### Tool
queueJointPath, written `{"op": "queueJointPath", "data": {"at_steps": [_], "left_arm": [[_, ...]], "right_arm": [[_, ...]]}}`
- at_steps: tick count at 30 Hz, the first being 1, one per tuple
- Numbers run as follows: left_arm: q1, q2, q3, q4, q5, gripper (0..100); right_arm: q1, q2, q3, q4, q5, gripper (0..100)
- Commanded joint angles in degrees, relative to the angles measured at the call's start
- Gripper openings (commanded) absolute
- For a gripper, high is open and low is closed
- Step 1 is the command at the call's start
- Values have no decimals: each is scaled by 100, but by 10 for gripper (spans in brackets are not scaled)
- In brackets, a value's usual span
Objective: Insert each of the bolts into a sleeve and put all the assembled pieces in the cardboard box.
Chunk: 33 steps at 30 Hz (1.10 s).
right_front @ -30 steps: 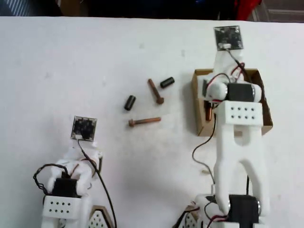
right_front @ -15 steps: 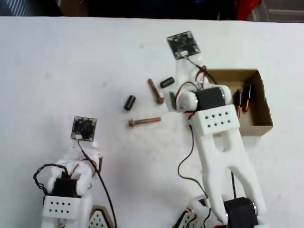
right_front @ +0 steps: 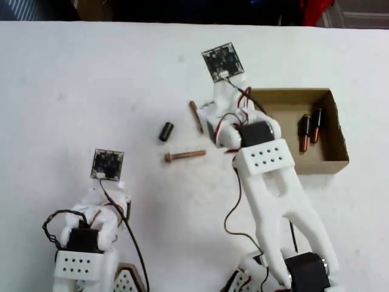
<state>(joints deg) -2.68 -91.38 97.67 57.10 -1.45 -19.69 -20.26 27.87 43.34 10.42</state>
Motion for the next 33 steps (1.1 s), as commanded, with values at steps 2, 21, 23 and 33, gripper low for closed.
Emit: {"op": "queueJointPath", "data": {"at_steps": [2,21,23,33], "left_arm": [[-57,-40,-44,18,53,23],[-57,-40,-44,0,53,23],[-57,-40,-44,-18,53,23],[-57,-40,-44,-26,44,23]], "right_arm": [[-31,-189,431,-1138,1275,223],[321,919,1512,-4365,2875,222],[321,1323,1512,-4796,3323,222],[532,2492,1521,-5886,4905,222]]}}
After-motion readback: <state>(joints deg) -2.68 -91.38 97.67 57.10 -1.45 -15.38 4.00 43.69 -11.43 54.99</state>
